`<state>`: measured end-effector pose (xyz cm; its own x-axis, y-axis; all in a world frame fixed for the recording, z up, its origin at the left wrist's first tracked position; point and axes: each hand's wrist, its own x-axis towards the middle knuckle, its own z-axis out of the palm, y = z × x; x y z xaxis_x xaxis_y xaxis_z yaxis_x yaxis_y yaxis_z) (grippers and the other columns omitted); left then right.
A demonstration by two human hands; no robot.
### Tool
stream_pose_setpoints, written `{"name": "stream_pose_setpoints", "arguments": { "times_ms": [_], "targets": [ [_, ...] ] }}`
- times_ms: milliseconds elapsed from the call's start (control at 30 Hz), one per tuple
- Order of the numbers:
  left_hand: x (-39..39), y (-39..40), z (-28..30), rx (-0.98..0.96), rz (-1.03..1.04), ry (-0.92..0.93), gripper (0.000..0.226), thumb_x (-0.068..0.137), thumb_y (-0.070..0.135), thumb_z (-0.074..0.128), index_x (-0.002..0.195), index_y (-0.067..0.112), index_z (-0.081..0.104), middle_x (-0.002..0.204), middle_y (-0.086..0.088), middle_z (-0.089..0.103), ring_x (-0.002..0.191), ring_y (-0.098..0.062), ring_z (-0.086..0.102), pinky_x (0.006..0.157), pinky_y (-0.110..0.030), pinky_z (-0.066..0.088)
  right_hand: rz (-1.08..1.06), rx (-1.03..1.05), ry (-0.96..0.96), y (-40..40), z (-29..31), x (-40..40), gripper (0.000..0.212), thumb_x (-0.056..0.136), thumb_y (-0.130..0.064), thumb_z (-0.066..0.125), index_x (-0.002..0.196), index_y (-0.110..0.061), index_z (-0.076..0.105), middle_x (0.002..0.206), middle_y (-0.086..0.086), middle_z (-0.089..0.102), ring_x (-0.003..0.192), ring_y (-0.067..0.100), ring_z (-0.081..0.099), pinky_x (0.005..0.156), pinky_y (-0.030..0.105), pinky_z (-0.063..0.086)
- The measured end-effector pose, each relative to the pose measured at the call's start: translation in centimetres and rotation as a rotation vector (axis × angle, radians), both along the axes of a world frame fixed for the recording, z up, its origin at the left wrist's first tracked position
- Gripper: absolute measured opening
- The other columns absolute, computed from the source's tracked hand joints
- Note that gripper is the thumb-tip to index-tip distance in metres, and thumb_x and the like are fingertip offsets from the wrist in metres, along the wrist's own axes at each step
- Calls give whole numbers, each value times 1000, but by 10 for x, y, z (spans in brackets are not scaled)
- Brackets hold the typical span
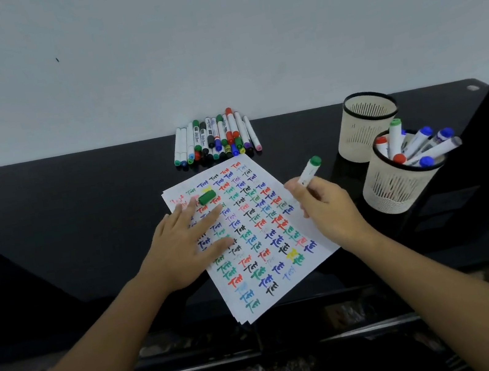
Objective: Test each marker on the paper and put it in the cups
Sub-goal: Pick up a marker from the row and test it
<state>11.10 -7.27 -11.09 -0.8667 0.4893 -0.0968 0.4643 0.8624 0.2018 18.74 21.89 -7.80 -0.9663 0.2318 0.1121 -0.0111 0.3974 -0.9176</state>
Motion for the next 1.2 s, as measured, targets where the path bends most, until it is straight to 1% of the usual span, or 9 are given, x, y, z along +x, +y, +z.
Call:
{"name": "stream_pose_setpoints", "arguments": {
  "times_ms": [100,200,300,367,500,700,833,1033,1200],
  "targets": [
    [0,2,1,-7,8,27,85,77,98,8,153,61,9,170,8,-8,156,-19,-8,126,-46,-2,-38,41,-28,6,-5,6,14,103,-40,61,103,-34,73,90,-8,73,85,8,69,84,37,58],
    [0,2,2,0,16,29,85,77,99,9,153,62,12,170,9,-5,157,-18,-6,125,-45,-1,-36,44,-9,11,-7,14,8,99,-34,69,95,-29,74,91,-10,74,85,10,69,81,39,57],
    [0,3,2,13,25,15,86,75,101,15,152,63,15,170,10,-4,157,-18,-5,126,-45,0,-33,50,-41,15,-9,21,21,101,-40,66,92,-22,73,87,-8,72,84,11,68,79,39,55],
    [1,3,3,14,32,12,87,74,101,19,152,62,16,170,10,-4,157,-18,-4,126,-46,0,-26,53,-59,18,-10,24,23,103,-41,62,95,-20,69,86,-6,69,82,7,66,73,33,53],
    [2,2,4,8,34,13,87,74,101,20,152,62,15,170,10,-4,157,-19,-4,126,-46,0,4,28,-45,22,-12,24,11,102,-35,66,100,-24,66,92,-12,68,82,0,63,67,18,50],
    [2,4,4,-9,35,13,88,73,102,17,152,63,12,170,10,-5,157,-18,-6,126,-47,1,36,21,-126,18,-13,18,14,103,-39,63,96,-27,65,93,-13,68,87,8,68,78,42,58],
    [0,4,3,-16,32,12,87,73,102,16,151,64,11,170,10,-6,157,-18,-6,126,-47,0,34,40,-138,16,-11,19,15,104,-39,61,97,-26,64,93,-12,68,86,1,67,79,40,58],
    [1,4,3,-15,32,11,87,73,102,16,151,64,10,170,10,-6,157,-19,-6,126,-47,0,40,13,-175,17,-12,19,11,102,-42,64,98,-32,64,95,-6,73,89,15,74,80,54,62],
    [1,4,4,-9,35,2,88,73,102,17,152,63,11,170,10,-6,157,-18,-7,126,-46,-1,-11,90,-125,17,-13,19,10,104,-39,61,101,-29,63,91,-4,71,87,15,70,80,50,60]
  ]
}}
